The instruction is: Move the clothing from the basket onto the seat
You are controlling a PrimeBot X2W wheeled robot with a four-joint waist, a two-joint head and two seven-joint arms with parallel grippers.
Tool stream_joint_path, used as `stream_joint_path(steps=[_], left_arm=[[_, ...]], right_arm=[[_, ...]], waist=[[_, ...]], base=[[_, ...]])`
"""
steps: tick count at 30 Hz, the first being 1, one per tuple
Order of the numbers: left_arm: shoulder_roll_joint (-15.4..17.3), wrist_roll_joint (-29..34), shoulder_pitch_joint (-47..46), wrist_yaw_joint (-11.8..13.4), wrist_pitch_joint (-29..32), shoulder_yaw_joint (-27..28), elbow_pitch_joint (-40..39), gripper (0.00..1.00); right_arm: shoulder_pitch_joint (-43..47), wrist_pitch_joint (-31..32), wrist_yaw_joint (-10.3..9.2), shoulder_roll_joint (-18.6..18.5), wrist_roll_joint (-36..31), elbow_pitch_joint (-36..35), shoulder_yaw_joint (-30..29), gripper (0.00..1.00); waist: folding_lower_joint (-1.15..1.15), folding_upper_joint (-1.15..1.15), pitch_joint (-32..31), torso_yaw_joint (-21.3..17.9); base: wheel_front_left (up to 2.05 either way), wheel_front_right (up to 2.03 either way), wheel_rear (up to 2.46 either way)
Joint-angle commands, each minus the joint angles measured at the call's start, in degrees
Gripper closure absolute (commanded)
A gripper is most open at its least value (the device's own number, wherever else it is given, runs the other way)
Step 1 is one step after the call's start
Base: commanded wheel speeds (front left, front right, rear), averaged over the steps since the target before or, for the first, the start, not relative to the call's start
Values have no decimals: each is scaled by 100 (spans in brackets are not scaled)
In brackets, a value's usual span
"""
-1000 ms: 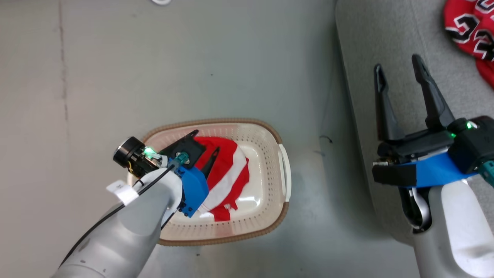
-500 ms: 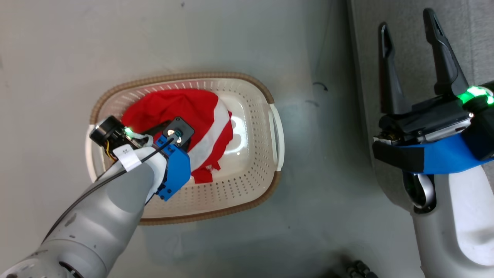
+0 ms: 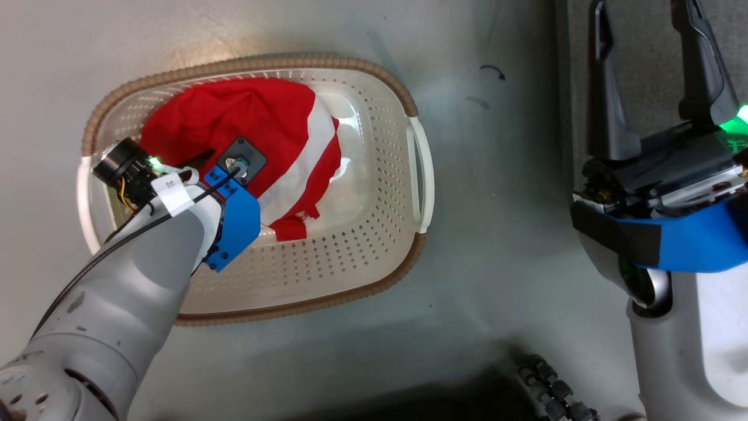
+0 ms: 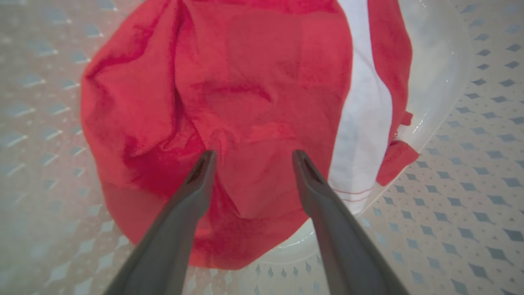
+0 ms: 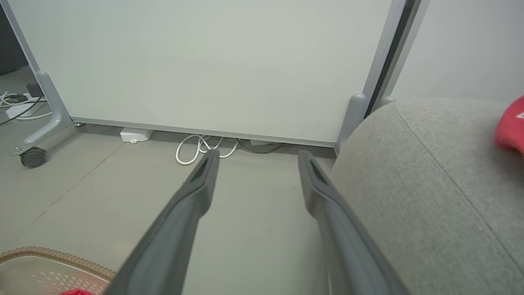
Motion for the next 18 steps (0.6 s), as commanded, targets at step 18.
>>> stream_joint_path(steps=[18], left_arm=[[24,-47,-393,214,276,-32,80,0]], right_arm=[[182,-19,2,40,-190,-550,-85,0]], waist=[[-1,0,649,-133]], base=[[0,0,0]])
